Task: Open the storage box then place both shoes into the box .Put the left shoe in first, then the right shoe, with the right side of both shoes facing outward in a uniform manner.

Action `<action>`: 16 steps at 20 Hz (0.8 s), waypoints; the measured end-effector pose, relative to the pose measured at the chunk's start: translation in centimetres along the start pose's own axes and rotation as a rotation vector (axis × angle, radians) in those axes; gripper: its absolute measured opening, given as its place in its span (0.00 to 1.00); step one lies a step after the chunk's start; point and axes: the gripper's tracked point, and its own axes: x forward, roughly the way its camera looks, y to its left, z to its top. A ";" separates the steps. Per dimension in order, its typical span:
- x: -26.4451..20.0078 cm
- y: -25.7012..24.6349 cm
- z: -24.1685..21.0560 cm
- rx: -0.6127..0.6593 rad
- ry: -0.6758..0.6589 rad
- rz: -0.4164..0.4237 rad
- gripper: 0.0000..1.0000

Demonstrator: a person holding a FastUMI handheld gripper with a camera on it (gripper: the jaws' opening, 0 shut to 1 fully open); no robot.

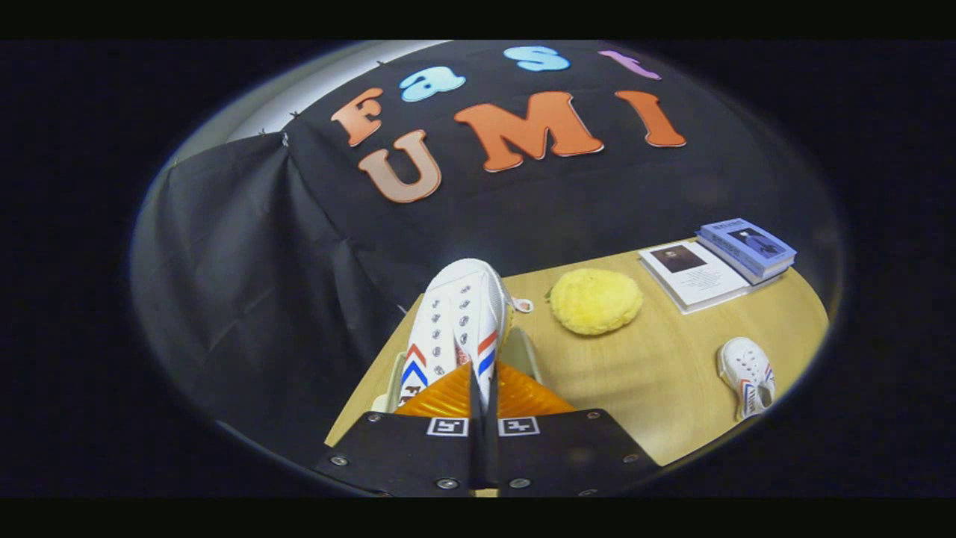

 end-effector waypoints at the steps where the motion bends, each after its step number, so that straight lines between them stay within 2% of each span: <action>1: 0.6 0.8 -0.7 -0.012 0.016 0.008 0.00; 11: 3.0 3.9 -7.4 -0.101 0.150 -0.012 0.00; 16: 2.3 3.5 -8.0 -0.102 0.154 -0.030 0.00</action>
